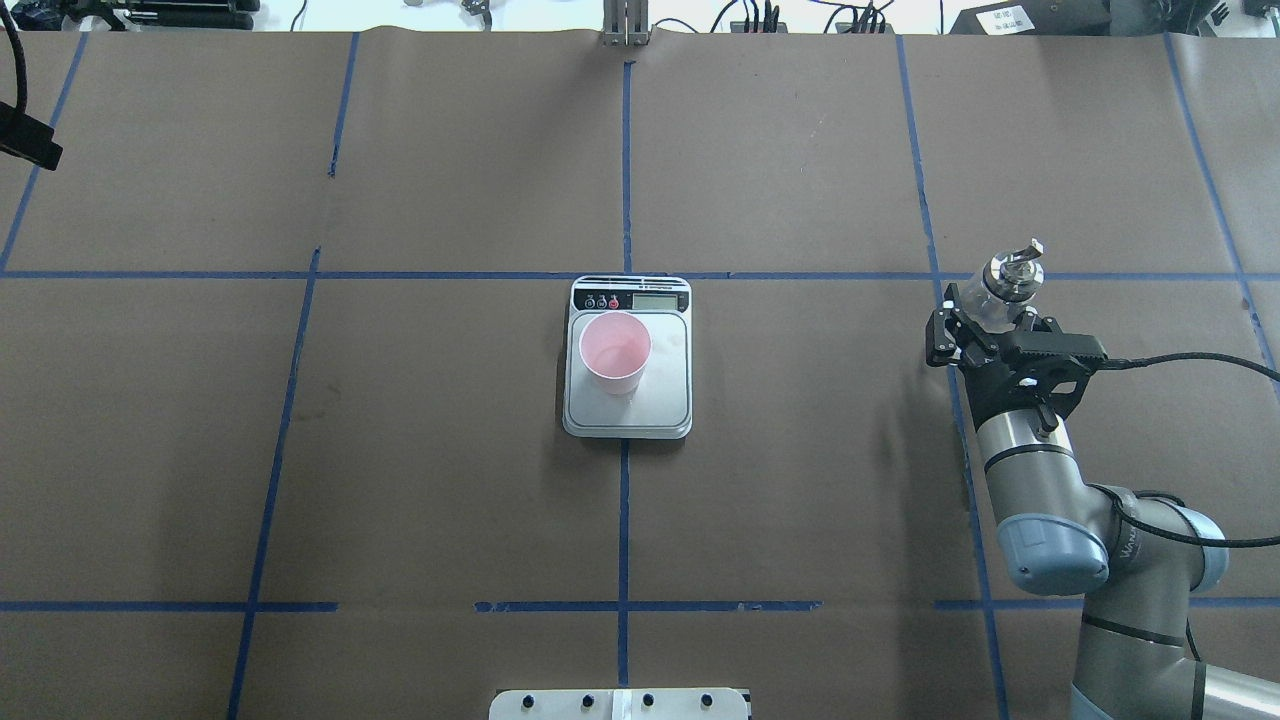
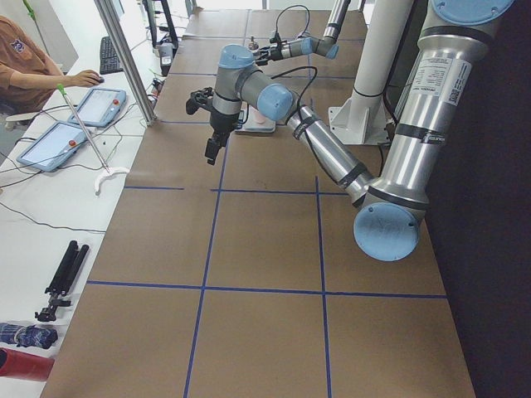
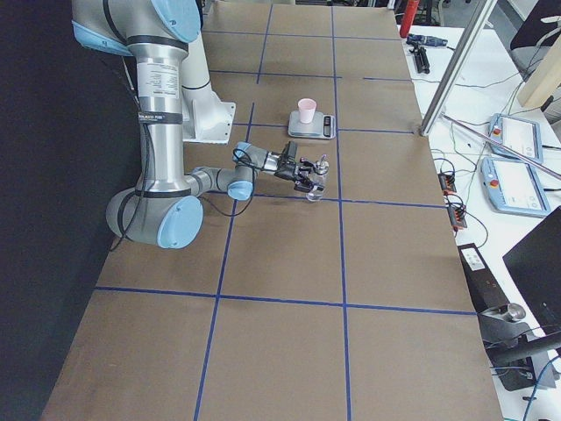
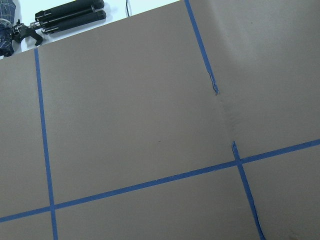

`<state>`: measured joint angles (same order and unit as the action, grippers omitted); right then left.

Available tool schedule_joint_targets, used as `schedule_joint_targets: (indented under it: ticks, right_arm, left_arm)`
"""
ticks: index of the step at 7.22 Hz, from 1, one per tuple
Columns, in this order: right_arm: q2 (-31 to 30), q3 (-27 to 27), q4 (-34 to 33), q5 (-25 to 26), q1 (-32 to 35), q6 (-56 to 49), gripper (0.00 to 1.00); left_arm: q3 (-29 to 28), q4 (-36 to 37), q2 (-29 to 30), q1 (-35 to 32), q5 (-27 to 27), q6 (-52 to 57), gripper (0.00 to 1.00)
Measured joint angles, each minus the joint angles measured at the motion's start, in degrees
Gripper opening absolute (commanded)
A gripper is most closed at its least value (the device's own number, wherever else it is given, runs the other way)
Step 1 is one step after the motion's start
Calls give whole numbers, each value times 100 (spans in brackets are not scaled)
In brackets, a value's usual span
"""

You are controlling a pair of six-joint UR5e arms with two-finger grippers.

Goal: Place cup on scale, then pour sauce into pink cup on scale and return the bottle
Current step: 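Lower the bottle with the right gripper onto the table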

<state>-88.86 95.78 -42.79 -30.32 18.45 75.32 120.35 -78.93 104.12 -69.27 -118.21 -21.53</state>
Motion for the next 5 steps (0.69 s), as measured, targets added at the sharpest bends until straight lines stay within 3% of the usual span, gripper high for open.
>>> schedule_joint_targets:
  ticks: [5]
  right_arm:
    - [0,-2,0,0,-72,51,95]
  left_arm:
    - [-3,0,20,1,0,0,100]
